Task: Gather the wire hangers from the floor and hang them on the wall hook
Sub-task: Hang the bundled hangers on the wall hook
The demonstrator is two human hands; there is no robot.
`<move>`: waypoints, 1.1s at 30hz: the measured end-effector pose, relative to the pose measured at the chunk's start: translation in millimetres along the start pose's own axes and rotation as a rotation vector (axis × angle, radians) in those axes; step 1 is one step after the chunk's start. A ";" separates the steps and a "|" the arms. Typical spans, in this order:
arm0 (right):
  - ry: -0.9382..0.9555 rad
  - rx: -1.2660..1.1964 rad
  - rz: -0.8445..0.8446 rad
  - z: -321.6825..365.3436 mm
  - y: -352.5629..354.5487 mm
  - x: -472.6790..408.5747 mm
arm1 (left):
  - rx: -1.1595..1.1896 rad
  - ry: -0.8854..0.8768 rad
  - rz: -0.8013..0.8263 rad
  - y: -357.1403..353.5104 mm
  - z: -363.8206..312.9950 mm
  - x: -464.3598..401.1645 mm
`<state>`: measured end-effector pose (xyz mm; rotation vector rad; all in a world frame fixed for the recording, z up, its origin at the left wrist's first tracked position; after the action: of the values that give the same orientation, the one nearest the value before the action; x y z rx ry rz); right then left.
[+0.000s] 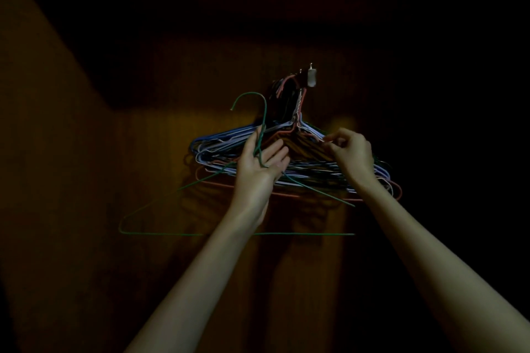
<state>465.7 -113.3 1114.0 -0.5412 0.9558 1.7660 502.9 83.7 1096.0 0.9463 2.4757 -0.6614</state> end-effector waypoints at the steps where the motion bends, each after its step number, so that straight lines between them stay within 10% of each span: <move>1: 0.015 0.058 -0.010 -0.6 0.8 2.2 | -0.005 -0.001 0.001 -1.0 -1.1 0.6; 14: 0.225 -0.090 0.260 31.8 39.0 94.9 | 0.021 0.017 0.011 -17.7 -6.0 6.8; 20: 0.303 -0.066 0.050 23.7 48.0 94.0 | -0.075 0.019 0.095 -19.0 -5.0 12.7; 28: 0.233 -0.104 -0.063 8.5 70.7 57.0 | -0.878 -0.543 -0.282 12.7 -32.7 11.0; 33: 0.203 -0.076 -0.084 7.1 70.5 32.0 | -1.245 -0.514 -0.157 24.1 -19.8 -31.0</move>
<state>389.1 -101.7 1119.7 -0.8103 0.9927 1.6996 537.1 95.0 1121.3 0.0624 1.9046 0.5474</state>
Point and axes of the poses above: each hand's wrist, its own x-axis away from the middle knuckle, its own y-axis out of the back of the hand, z = x × y, the point moved 2 cm from there along -x, towards the middle knuckle, and after that the axes turned 2 degrees about z, right-handed, at the moved point
